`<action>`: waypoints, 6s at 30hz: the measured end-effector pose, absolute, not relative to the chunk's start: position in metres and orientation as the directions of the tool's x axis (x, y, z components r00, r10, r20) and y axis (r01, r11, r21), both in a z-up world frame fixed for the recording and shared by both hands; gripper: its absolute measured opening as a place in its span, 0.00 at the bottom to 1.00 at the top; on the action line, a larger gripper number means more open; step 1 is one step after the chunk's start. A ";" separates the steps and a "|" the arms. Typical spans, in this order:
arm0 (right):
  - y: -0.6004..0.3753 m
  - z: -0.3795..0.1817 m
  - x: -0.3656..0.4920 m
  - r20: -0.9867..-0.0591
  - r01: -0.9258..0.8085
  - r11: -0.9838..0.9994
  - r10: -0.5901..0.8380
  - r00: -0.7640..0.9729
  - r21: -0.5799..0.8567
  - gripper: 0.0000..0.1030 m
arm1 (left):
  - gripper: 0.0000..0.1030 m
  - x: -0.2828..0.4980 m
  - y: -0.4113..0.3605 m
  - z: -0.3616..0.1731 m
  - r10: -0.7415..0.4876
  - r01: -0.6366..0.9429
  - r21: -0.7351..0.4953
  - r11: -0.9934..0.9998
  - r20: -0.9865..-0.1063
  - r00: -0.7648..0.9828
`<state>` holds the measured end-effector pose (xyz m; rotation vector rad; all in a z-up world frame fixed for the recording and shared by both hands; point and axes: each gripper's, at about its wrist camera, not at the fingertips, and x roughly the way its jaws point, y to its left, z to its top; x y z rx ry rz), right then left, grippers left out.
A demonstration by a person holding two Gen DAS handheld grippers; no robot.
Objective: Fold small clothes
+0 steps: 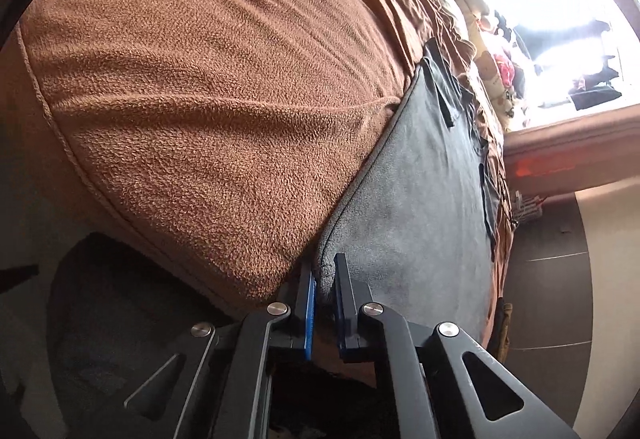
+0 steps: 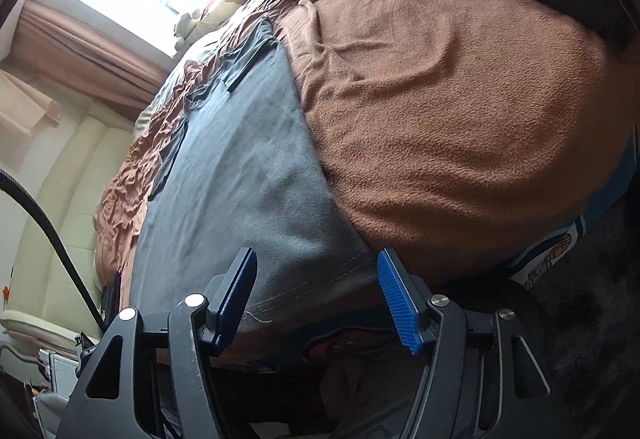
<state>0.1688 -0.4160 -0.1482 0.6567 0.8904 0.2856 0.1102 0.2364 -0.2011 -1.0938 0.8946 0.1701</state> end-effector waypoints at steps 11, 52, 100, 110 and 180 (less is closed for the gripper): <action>-0.428 -0.177 0.156 -0.489 0.034 0.594 0.627 0.607 0.804 0.59 | 0.07 0.114 0.232 -0.200 -0.292 -0.521 -0.697 0.493 -0.696 0.656; -0.409 -0.183 0.143 -0.340 0.013 0.441 0.674 0.656 0.897 0.44 | 0.09 0.118 0.229 -0.217 -0.334 -0.457 -0.776 0.434 -0.610 0.719; -0.393 -0.102 0.113 -0.276 -0.143 0.548 0.610 0.743 0.824 0.00 | 0.05 0.055 0.243 -0.139 -0.275 -0.261 -0.866 0.426 -0.399 0.875; -0.400 -0.072 0.092 -0.228 -0.217 0.552 0.625 0.747 0.805 0.00 | 0.05 0.028 0.241 -0.082 -0.261 -0.182 -0.883 0.433 -0.316 0.912; -0.323 -0.073 0.380 -0.444 -0.076 0.632 0.621 0.646 0.771 0.00 | 0.05 0.250 0.280 -0.059 -0.213 -0.357 -0.768 0.532 -0.529 0.821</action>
